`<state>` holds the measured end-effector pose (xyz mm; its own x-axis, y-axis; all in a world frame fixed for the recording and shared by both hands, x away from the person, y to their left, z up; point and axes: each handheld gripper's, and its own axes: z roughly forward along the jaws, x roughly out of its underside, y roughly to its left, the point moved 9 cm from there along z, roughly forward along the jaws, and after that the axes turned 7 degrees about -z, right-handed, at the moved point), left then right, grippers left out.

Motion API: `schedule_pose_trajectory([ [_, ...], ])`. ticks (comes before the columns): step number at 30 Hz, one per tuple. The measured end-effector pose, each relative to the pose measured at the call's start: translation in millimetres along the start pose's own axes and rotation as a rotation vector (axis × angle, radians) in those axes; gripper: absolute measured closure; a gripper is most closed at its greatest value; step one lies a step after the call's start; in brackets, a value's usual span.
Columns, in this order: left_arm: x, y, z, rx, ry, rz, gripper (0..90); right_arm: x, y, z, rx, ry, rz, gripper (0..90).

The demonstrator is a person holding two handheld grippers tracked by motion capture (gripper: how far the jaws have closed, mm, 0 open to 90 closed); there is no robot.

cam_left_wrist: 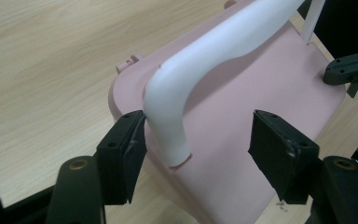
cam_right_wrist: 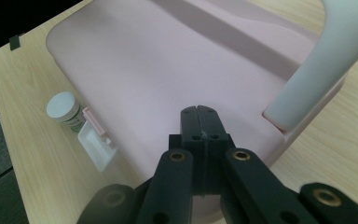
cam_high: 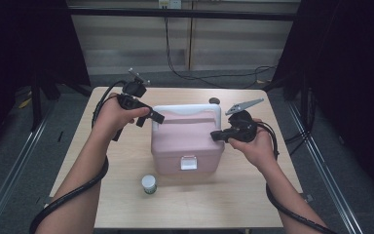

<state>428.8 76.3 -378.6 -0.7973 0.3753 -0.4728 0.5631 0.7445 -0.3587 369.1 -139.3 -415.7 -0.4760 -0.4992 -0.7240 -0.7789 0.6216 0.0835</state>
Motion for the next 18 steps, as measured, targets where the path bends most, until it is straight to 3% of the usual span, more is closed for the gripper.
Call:
schedule_pose_trajectory([
  [18, 0.1, -0.1, 9.7, -0.01, -0.002, 0.022, 36.1, 0.8, -0.3, -0.1, -0.006, -0.013, 0.006, 90.0],
])
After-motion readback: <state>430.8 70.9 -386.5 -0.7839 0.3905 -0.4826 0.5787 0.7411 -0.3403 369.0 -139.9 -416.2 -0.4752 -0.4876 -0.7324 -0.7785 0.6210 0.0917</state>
